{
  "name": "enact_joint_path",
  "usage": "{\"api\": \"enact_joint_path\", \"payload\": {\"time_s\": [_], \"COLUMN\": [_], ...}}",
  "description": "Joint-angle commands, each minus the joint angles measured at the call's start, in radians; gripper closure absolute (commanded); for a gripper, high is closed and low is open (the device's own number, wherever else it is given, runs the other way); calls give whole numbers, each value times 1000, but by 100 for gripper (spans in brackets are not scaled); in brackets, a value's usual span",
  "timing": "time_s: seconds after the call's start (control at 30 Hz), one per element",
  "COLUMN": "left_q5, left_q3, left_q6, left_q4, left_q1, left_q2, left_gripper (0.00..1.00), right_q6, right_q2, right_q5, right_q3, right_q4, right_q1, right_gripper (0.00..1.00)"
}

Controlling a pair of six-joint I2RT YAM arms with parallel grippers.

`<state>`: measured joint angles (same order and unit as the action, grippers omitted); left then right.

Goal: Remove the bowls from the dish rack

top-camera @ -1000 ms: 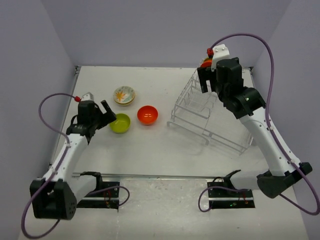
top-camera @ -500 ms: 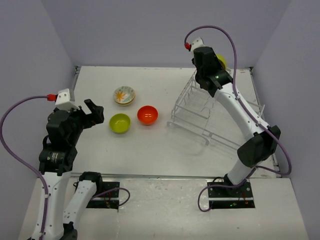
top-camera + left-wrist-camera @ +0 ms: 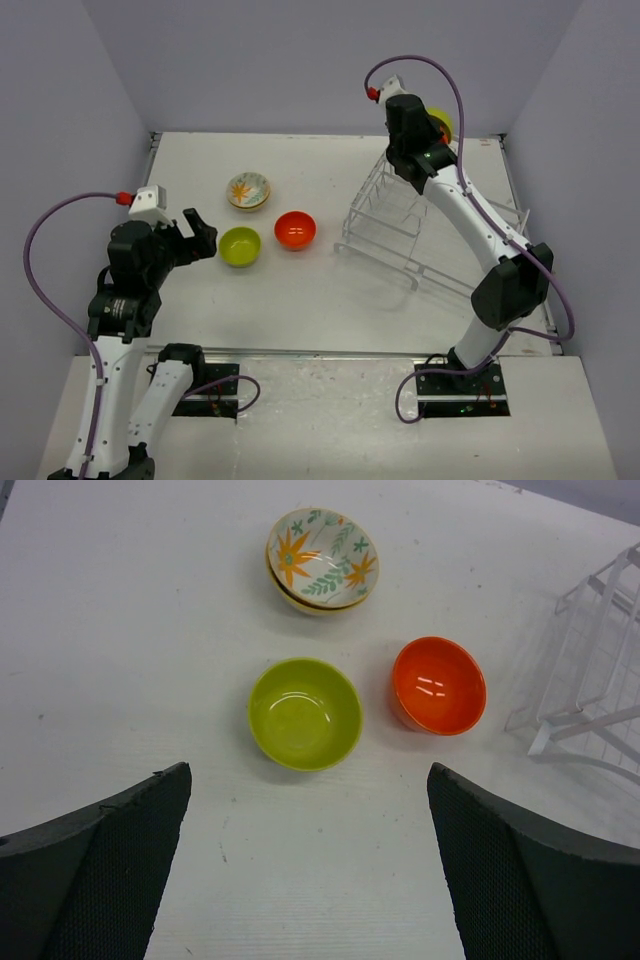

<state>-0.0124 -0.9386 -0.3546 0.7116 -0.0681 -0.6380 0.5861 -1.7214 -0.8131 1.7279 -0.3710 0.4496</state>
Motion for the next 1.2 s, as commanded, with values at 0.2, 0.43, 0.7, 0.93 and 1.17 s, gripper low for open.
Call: {"api": "enact_joint_path", "payload": {"time_s": [0.2, 0.43, 0.7, 0.93, 1.17], "left_q5": [-29, -29, -84, -216, -234], "left_q3": [-3, -14, -49, -100, -251], "left_q6": [26, 29, 28, -3, -80], "left_q4": [-37, -35, -46, -124, -357], "left_q1": [-9, -9, -9, -9, -394], "left_q2": [-31, -51, -100, -146, -345], "left_gripper": [0, 0, 0, 0, 0], "right_q6": [52, 55, -3, -120, -575], "right_q2": [25, 68, 172, 240, 284], "right_q5": [-37, -41, -14, 25, 305], "right_q3": [-43, -54, -67, -71, 24], "right_q4": [136, 144, 122, 35, -320], "right_q1": [-3, -2, 3, 15, 41], "right_gripper": [94, 100, 100, 100, 100]}}
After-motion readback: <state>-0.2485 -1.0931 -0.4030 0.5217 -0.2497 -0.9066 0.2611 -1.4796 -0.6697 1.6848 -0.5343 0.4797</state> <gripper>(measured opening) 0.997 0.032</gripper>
